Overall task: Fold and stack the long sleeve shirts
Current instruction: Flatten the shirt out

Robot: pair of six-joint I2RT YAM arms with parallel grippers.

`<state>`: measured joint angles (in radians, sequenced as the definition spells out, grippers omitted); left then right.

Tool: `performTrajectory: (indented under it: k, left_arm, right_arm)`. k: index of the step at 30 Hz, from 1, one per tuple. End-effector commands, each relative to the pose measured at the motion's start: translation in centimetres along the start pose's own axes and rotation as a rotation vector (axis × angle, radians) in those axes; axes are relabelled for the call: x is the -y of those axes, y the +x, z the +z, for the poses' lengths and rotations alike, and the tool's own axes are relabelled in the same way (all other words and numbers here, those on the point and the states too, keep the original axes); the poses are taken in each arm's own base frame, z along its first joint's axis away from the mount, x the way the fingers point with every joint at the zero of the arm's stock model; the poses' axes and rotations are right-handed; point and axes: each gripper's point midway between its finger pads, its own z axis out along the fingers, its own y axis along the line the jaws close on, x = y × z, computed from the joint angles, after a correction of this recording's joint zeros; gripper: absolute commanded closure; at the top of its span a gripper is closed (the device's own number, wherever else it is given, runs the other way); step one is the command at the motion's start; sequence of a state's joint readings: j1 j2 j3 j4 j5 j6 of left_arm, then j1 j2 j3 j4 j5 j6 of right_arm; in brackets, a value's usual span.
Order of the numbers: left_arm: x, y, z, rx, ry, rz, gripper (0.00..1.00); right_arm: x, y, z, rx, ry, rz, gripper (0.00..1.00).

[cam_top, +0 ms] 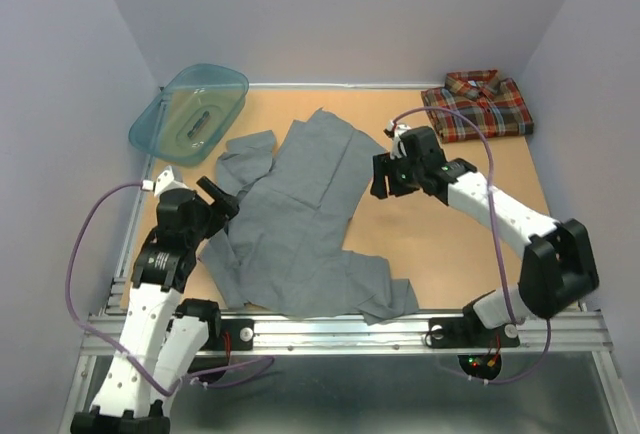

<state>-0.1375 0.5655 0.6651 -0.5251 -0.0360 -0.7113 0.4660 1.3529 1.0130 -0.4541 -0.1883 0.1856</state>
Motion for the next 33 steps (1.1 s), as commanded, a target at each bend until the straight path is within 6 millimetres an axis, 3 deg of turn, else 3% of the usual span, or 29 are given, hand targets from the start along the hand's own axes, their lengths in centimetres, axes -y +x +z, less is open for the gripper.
performTrajectory:
  k: [1,2,4,5,7,8,9,11,15,19,21,22,25,26,27,28,29,32,33]
  left_arm:
    - [0.6,-2.5,2.1,0.077,-0.022,0.09,0.11]
    - [0.4,-2.5,2.9,0.064,-0.046,0.116,0.11]
    - [0.0,-2.5,3.9,0.048,-0.079,0.147,0.11]
    - [-0.1,-2.7,4.2,0.055,-0.088,0.156,0.11]
    - [-0.2,-2.8,4.8,0.056,-0.102,0.167,0.11]
    - [-0.2,-3.0,5.1,0.063,-0.099,0.172,0.11]
    - [-0.3,-3.0,5.3,0.065,-0.104,0.181,0.11]
    - [-0.4,-2.9,5.9,0.052,-0.116,0.193,0.11]
    - [-0.8,-2.7,6.6,0.036,-0.138,0.221,0.1]
    - [-0.8,-2.7,6.8,0.034,-0.139,0.233,0.1]
    - [-0.7,-2.5,7.0,0.026,-0.131,0.233,0.1]
    - [-0.7,-2.5,7.0,0.025,-0.127,0.235,0.1]
    - [-0.9,-2.3,7.2,0.021,-0.132,0.239,0.1]
    - [-0.9,-2.3,7.2,0.02,-0.132,0.243,0.1]
    - [-1.0,-2.2,7.3,0.019,-0.133,0.245,0.1]
    - [-1.1,-2.1,7.4,0.014,-0.137,0.247,0.1]
    - [-1.1,-2.0,7.4,0.011,-0.136,0.25,0.1]
    - [-1.0,-1.6,8.0,-0.007,-0.126,0.254,0.1]
    - [-1.0,-1.4,8.2,-0.018,-0.119,0.261,0.1]
  right_arm:
    - [1.6,-7.1,3.8,0.176,0.109,0.001,0.36]
    - [1.6,-8.7,4.3,0.213,0.112,-0.008,0.43]
    - [2.0,-8.8,7.1,0.175,0.12,-0.024,0.5]
    - [1.7,-10.5,7.6,0.2,0.117,-0.048,0.51]
    - [1.3,-11.0,9.3,0.189,0.112,-0.077,0.55]
    - [1.9,-10.1,11.5,0.145,0.12,-0.082,0.55]
    - [1.5,-11.1,12.0,0.159,0.116,-0.093,0.55]
    - [1.9,-10.1,14.7,0.116,0.12,-0.095,0.55]
    - [1.9,-9.3,17.6,0.079,0.116,-0.065,0.56]
    - [3.4,-7.5,19.1,0.043,0.176,-0.028,0.57]
    - [4.5,-6.8,18.7,0.032,0.24,0.005,0.61]
    - [5.2,-4.9,18.5,-0.002,0.265,0.018,0.62]
    - [6.7,-2.5,16.9,-0.043,0.307,0.093,0.62]
    - [7.6,0.5,16.2,-0.104,0.33,0.117,0.62]
    - [8.2,1.7,15.6,-0.122,0.345,0.158,0.62]
    - [9.2,2.6,14.8,-0.134,0.371,0.19,0.62]
    - [10.0,4.8,13.1,-0.168,0.395,0.216,0.62]
    - [12.1,6.9,9.3,-0.18,0.457,0.331,0.62]
    - [13.2,9.2,8.0,-0.21,0.484,0.406,0.62]
